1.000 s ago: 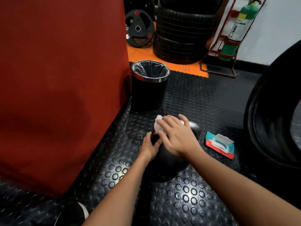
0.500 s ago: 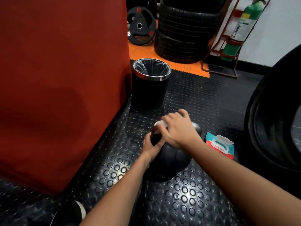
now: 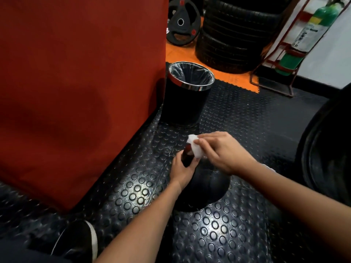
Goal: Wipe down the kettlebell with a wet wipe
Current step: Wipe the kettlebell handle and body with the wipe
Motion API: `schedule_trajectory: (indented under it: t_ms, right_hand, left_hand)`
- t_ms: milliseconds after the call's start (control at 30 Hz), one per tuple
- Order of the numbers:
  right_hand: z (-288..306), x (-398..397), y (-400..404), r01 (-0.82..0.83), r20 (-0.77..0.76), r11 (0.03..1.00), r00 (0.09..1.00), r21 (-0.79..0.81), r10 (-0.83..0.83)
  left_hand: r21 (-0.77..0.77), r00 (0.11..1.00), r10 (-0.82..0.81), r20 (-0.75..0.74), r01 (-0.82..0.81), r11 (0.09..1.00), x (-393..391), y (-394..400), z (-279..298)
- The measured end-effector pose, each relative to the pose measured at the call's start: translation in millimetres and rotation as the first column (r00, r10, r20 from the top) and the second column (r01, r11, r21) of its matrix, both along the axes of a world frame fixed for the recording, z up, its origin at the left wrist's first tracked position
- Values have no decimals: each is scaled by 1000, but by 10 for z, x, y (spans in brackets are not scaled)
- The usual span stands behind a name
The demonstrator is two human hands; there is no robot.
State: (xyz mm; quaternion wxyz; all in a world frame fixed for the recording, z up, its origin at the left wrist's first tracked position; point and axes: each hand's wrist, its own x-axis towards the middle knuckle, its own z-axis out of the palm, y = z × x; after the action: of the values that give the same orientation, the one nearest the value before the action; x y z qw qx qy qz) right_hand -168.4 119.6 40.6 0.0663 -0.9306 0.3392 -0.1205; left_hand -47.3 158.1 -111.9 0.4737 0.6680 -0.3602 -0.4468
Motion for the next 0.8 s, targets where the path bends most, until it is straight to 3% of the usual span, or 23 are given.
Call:
schedule_trajectory:
  t_ms: [167, 300, 433, 500, 600, 800]
  right_hand:
    - [-113, 150, -86, 149, 26, 988, 988, 33, -150]
    - [-104, 314, -111, 73, -255, 997, 964, -26, -77]
    - [131, 166, -214, 221, -400, 963, 905, 154, -143]
    - [194, 142, -173, 290, -404, 932, 896, 217, -185]
    - [166, 170, -140, 295, -432, 942, 879, 163, -201]
    - [139, 191, -115, 326, -402, 940, 877, 98, -263]
  left_hand:
    - [15, 999, -23, 29, 22, 1000, 12, 42, -51]
    - [3, 996, -77, 48, 77, 997, 29, 72, -66]
    - [-6, 992, -122, 22, 122, 992, 107, 16, -13]
    - [-18, 987, -158, 8, 158, 987, 160, 0, -4]
    - [-20, 981, -190, 30, 190, 981, 165, -18, -11]
    - [50, 994, -106, 14, 105, 993, 39, 25, -13]
